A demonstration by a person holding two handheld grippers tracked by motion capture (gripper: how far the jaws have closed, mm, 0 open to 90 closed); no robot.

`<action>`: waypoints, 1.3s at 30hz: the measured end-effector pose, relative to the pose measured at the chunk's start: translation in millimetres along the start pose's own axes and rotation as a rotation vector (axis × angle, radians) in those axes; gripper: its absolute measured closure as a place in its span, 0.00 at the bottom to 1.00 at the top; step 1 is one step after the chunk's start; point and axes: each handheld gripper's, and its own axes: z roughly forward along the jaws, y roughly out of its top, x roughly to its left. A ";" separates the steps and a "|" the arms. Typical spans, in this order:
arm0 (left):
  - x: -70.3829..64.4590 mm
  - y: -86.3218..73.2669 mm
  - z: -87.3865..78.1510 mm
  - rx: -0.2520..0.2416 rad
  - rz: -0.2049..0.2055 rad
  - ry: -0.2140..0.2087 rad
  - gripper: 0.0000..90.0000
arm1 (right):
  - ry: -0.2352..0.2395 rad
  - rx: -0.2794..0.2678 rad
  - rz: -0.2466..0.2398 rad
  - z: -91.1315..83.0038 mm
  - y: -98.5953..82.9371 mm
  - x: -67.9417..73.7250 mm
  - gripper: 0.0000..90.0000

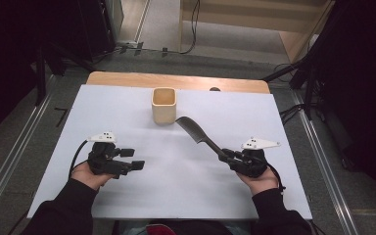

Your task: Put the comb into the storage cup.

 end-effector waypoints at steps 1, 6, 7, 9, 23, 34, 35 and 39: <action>-0.1 0.1 0.0 0.001 0.000 0.000 0.29 | -0.007 -0.004 0.010 -0.5 0.9 0.5 0.78; -1.5 1.4 1.3 -0.004 -0.015 0.000 0.29 | -0.037 -0.011 0.043 0.2 5.1 1.7 0.78; -1.9 1.9 1.7 -0.006 -0.018 0.001 0.29 | -0.040 -0.010 0.050 1.2 6.0 2.6 0.78; -3.0 2.6 2.3 -0.011 -0.015 0.007 0.29 | -0.058 -0.012 0.054 3.7 7.7 5.4 0.78; -6.3 21.4 11.9 -0.018 -0.046 0.005 0.29 | -0.142 -0.044 0.090 20.2 14.0 23.5 0.78; -6.1 41.8 22.3 0.002 -0.068 -0.004 0.29 | -0.201 -0.085 0.108 28.1 16.3 24.2 0.78; -5.8 43.5 23.5 0.005 -0.067 -0.005 0.29 | -0.198 -0.094 0.123 28.1 16.4 23.5 0.78; -6.6 49.6 30.4 0.012 -0.065 -0.001 0.29 | -0.221 -0.118 0.159 28.4 16.7 23.0 0.78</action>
